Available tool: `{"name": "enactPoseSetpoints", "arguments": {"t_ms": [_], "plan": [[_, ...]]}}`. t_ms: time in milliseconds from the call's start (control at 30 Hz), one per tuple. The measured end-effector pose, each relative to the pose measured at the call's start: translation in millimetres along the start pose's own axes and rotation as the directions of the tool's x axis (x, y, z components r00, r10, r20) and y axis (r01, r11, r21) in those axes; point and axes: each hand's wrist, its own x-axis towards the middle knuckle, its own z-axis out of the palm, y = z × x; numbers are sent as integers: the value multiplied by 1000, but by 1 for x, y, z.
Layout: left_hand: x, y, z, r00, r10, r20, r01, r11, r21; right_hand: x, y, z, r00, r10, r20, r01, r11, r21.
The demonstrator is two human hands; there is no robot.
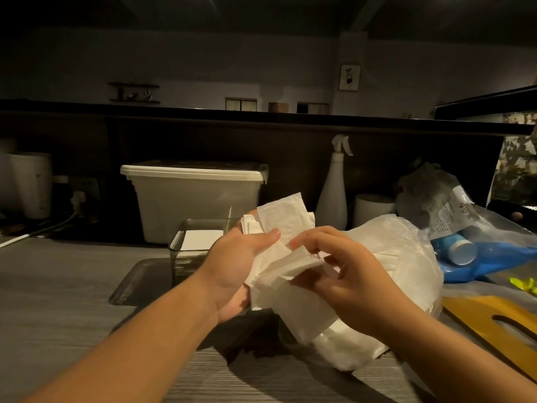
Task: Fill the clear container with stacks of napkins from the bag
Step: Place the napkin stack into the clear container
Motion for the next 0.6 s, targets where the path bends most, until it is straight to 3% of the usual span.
{"name": "enactPoseSetpoints", "arguments": {"t_ms": [400,600], "plan": [[-3,-2,4,1000,3,0,-3,1000,7,-2,-5,6,999,19,48,-14,993,-117],[-3,3,-1,999,-31,-35,30,998,-49,-1,-3,-6,999,13,-42,-5,981,193]]}}
